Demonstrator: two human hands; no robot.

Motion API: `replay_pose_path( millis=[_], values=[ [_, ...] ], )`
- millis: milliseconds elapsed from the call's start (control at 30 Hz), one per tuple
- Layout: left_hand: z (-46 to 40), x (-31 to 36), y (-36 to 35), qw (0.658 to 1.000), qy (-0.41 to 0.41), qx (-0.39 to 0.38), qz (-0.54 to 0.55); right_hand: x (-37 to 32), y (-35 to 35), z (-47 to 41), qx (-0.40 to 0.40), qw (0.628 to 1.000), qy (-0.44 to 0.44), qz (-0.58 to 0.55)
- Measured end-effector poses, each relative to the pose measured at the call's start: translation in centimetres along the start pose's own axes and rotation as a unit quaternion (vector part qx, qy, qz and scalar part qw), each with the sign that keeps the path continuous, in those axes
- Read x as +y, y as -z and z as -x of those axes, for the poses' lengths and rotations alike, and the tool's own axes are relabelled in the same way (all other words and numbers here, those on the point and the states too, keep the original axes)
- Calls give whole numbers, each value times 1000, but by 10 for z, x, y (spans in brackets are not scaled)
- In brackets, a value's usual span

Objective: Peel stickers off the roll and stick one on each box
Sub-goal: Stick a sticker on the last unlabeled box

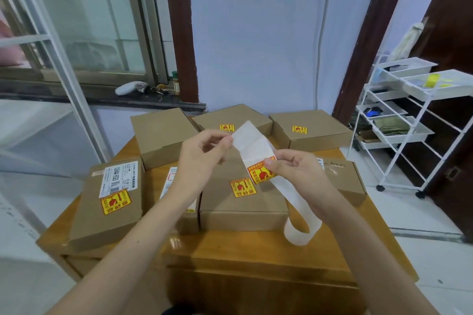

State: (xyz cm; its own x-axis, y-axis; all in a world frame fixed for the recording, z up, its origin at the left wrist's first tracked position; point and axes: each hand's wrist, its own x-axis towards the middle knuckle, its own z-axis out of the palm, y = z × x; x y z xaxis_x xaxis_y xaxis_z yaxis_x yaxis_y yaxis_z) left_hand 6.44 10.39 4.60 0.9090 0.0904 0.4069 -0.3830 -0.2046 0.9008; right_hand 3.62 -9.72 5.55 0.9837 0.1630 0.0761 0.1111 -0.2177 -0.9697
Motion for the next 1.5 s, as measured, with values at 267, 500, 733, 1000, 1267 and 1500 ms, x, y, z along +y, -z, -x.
replay_pose_path(
  millis=[267, 500, 733, 1000, 1267, 1500],
  values=[
    [-26, -20, 36, 999, 21, 35, 24, 2, -27, -27, -1, 1000, -10, 2],
    [-63, -63, 80, 991, 61, 108, -57, 7, -45, -47, -8, 1000, -18, 14],
    [-107, -97, 106, 972, 49, 156, -168, 11, -56, -60, -11, 999, -20, 37],
    [-128, -134, 116, 887, 27, 72, -455, 15, -58, -68, -17, 999, -20, 33],
    [-120, -141, 114, 860, 47, -44, -506, 17, -60, -68, -8, 999, -26, 34],
    [-116, -145, 106, 793, 59, -113, -596, 15, -54, -65, -8, 999, -34, 19]
  ],
)
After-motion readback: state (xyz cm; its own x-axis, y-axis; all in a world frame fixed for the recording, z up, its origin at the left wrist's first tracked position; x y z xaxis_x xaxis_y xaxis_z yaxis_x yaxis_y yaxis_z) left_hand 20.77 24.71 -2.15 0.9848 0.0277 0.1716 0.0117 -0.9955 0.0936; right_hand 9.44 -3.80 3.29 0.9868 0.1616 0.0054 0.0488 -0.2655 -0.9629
